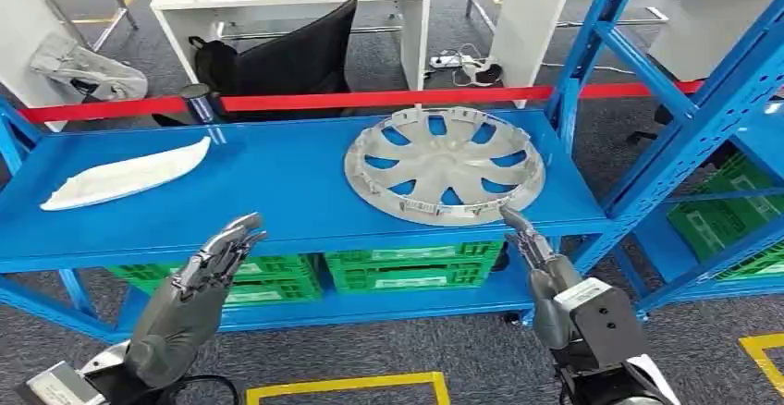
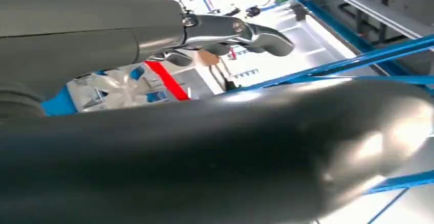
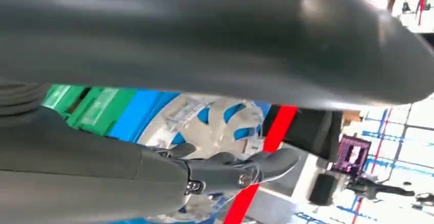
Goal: Take the parts from the cabinet and place them on the table.
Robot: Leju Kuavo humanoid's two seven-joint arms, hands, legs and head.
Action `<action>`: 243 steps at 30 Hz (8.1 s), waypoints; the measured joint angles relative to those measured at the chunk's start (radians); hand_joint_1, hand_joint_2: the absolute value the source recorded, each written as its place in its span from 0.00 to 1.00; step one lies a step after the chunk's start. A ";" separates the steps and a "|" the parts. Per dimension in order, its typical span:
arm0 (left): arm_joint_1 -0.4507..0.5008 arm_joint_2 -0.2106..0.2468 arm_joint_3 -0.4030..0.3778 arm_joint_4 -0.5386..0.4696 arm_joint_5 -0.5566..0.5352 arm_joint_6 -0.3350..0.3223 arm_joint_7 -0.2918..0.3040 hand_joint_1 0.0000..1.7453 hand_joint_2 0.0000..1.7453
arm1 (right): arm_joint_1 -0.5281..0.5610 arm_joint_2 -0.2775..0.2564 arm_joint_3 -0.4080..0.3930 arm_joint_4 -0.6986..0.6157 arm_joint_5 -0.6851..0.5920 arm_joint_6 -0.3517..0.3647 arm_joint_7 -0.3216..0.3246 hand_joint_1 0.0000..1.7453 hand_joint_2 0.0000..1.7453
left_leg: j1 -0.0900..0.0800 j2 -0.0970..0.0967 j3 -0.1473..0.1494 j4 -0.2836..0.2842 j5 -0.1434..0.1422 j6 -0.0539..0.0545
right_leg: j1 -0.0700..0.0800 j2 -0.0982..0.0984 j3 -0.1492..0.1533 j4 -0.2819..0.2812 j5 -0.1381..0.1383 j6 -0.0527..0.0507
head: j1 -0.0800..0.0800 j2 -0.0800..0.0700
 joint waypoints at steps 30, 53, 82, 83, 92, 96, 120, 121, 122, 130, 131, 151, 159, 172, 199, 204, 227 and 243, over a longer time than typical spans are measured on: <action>0.014 0.002 0.005 -0.003 0.030 -0.012 0.017 0.00 0.00 | -0.011 0.011 -0.011 0.016 0.062 0.008 0.031 0.00 0.00 | -0.005 0.004 -0.029 0.012 0.023 0.023 | -0.008 -0.001 0.004 -0.004 0.009 0.017 | 0.002 0.000; 0.026 -0.001 0.034 0.005 0.012 -0.029 -0.018 0.00 0.00 | 0.009 -0.062 -0.372 -0.076 0.418 0.031 0.175 0.00 0.00 | -0.005 0.004 -0.008 -0.013 0.031 0.000 | -0.009 0.000 0.016 -0.008 -0.001 0.003 | 0.001 0.000; 0.003 -0.006 0.033 0.038 0.040 -0.050 -0.033 0.00 0.00 | -0.457 -0.448 -0.140 0.364 0.280 0.201 0.205 0.00 1.00 | -0.006 0.026 -0.001 -0.012 0.026 0.007 | -0.010 0.025 0.023 -0.012 0.006 0.010 | 0.001 0.000; 0.003 -0.006 0.033 0.038 0.041 -0.048 -0.033 0.00 0.00 | -0.461 -0.448 -0.126 0.368 0.274 0.196 0.199 0.00 1.00 | -0.007 0.024 -0.001 -0.012 0.027 0.009 | -0.010 0.022 0.024 -0.013 0.006 0.011 | 0.001 0.000; 0.005 -0.006 0.033 0.039 0.042 -0.039 -0.035 0.00 0.00 | -0.458 -0.451 -0.038 0.367 0.242 0.174 0.170 0.00 1.00 | -0.008 0.011 -0.004 -0.012 0.030 0.008 | -0.010 0.010 0.025 -0.013 0.004 0.013 | 0.001 0.000; 0.003 -0.006 0.033 0.040 0.042 -0.036 -0.041 0.00 0.00 | -0.447 -0.446 -0.010 0.357 0.242 0.168 0.166 0.00 1.00 | -0.008 0.010 -0.004 -0.012 0.029 0.009 | -0.009 0.010 0.025 -0.014 0.002 0.014 | 0.001 0.000; -0.023 -0.012 0.023 0.060 0.048 -0.039 -0.029 0.00 0.00 | -0.510 -0.410 0.154 0.424 0.242 0.269 0.243 0.00 0.00 | -0.008 0.010 -0.005 -0.012 0.028 0.010 | -0.010 0.010 0.025 -0.014 0.002 0.015 | 0.001 0.000; -0.024 -0.012 0.023 0.060 0.048 -0.040 -0.029 0.00 0.00 | -0.513 -0.410 0.158 0.431 0.242 0.270 0.246 0.00 0.00 | -0.008 0.010 -0.005 -0.012 0.028 0.010 | -0.010 0.010 0.025 -0.014 0.002 0.015 | 0.001 0.000; -0.025 -0.012 0.023 0.060 0.048 -0.040 -0.029 0.00 0.00 | -0.516 -0.410 0.162 0.439 0.242 0.273 0.251 0.00 0.00 | -0.008 0.010 -0.005 -0.012 0.028 0.010 | -0.010 0.010 0.025 -0.014 0.002 0.015 | 0.001 0.000; -0.033 -0.014 0.023 0.066 0.049 -0.042 -0.019 0.00 0.00 | -0.557 -0.395 0.207 0.501 0.246 0.293 0.277 0.00 0.00 | -0.008 0.010 -0.005 -0.012 0.028 0.010 | -0.010 0.010 0.025 -0.014 0.002 0.015 | 0.001 0.000; -0.033 -0.014 0.023 0.066 0.050 -0.043 -0.019 0.00 0.00 | -0.560 -0.394 0.212 0.505 0.250 0.293 0.277 0.00 0.00 | -0.008 0.010 -0.005 -0.012 0.028 0.010 | -0.010 0.010 0.025 -0.014 0.002 0.015 | 0.001 0.000; -0.046 -0.014 0.004 0.084 0.064 -0.047 -0.019 0.00 0.00 | -0.680 -0.319 0.382 0.646 0.295 0.316 0.290 0.00 1.00 | -0.008 0.009 -0.004 -0.012 0.028 0.010 | -0.009 0.010 0.025 -0.014 0.002 0.015 | 0.001 0.000; -0.047 -0.014 0.003 0.085 0.065 -0.039 -0.018 0.00 0.00 | -0.692 -0.290 0.429 0.698 0.295 0.314 0.282 0.00 1.00 | -0.008 0.009 -0.004 -0.012 0.028 0.010 | -0.009 0.009 0.025 -0.014 0.002 0.015 | 0.001 0.000; -0.047 -0.014 0.003 0.085 0.065 -0.039 -0.013 0.00 0.00 | -0.673 -0.278 0.460 0.735 0.282 0.303 0.280 0.00 1.00 | -0.008 0.009 -0.004 -0.012 0.028 0.010 | -0.009 0.009 0.025 -0.015 0.002 0.015 | 0.001 0.000; -0.033 -0.013 0.006 0.074 0.060 -0.017 -0.002 0.00 0.00 | -0.585 -0.278 0.336 0.679 0.204 0.250 0.275 1.00 1.00 | -0.008 0.008 -0.003 -0.012 0.028 0.010 | -0.009 0.009 0.028 -0.017 0.002 0.015 | 0.001 0.000; -0.031 -0.013 0.007 0.072 0.048 -0.009 0.004 0.00 0.00 | -0.565 -0.278 0.318 0.670 0.211 0.235 0.276 1.00 1.00 | -0.008 0.008 -0.003 -0.012 0.028 0.010 | -0.009 0.009 0.028 -0.017 0.002 0.015 | 0.001 0.000; -0.017 -0.015 0.008 0.066 0.048 -0.021 0.006 0.00 0.00 | -0.488 -0.250 0.207 0.639 0.147 0.133 0.197 1.00 1.00 | -0.008 0.007 -0.004 -0.013 0.028 0.010 | -0.009 0.007 0.027 -0.017 0.002 0.015 | 0.001 0.000; -0.017 -0.021 0.008 0.066 0.027 0.015 -0.008 0.00 0.00 | -0.491 -0.221 0.172 0.622 0.143 0.113 0.166 1.00 1.00 | -0.008 0.007 -0.005 -0.013 0.028 0.010 | -0.009 0.007 0.027 -0.017 0.002 0.015 | 0.001 0.000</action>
